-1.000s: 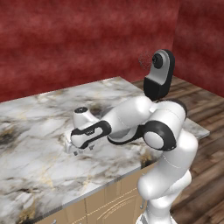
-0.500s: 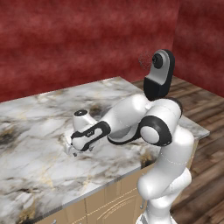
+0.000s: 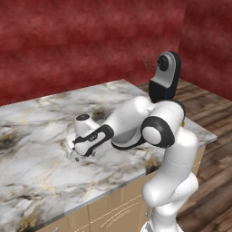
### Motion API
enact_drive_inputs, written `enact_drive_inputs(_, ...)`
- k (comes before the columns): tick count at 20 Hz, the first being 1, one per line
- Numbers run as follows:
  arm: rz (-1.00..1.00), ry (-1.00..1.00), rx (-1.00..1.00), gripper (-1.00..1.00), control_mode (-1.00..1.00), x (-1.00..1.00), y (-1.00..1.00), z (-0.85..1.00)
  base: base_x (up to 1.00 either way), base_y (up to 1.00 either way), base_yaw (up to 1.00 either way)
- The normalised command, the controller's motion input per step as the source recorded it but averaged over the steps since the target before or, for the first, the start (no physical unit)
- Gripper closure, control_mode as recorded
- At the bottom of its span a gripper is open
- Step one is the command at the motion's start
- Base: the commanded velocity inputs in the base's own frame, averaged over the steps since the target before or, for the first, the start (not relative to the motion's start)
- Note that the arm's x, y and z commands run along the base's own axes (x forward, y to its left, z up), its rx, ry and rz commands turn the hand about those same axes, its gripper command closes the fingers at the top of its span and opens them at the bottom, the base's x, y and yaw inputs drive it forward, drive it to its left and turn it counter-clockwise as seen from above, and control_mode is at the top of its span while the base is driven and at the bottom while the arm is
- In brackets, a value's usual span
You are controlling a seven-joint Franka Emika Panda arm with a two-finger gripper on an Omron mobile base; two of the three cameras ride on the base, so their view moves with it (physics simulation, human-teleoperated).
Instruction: Add butter and sugar cubes to the stand mixer bowl and then turn on the stand mixer to begin making frosting.
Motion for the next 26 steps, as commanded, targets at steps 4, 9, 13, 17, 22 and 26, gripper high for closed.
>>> enact_drive_inputs(4, -0.02, 0.0, 0.0, -1.0, -1.0, 0.12, 0.05, -0.06, 0.0, 0.0, 0.0)
enact_drive_inputs(9, -0.02, 0.0, 0.0, -1.0, -1.0, 0.11, 0.06, -0.07, 0.0, 0.0, 0.0)
enact_drive_inputs(13, -0.02, 0.0, 0.0, -1.0, -1.0, 0.09, 0.08, -0.06, 0.0, 0.0, 0.0)
enact_drive_inputs(17, -0.02, 0.0, 0.0, -1.0, -1.0, 0.07, 0.09, -0.09, 0.0, 0.0, 0.0)
enact_drive_inputs(22, -0.02, 0.0, 0.0, 1.0, -1.0, 0.0, 0.06, -0.15, 0.0, 0.0, 0.0)
enact_drive_inputs(26, -0.02, 0.0, 0.0, 1.0, -1.0, 0.0, 0.04, -0.18, 0.0, 0.0, 0.0)
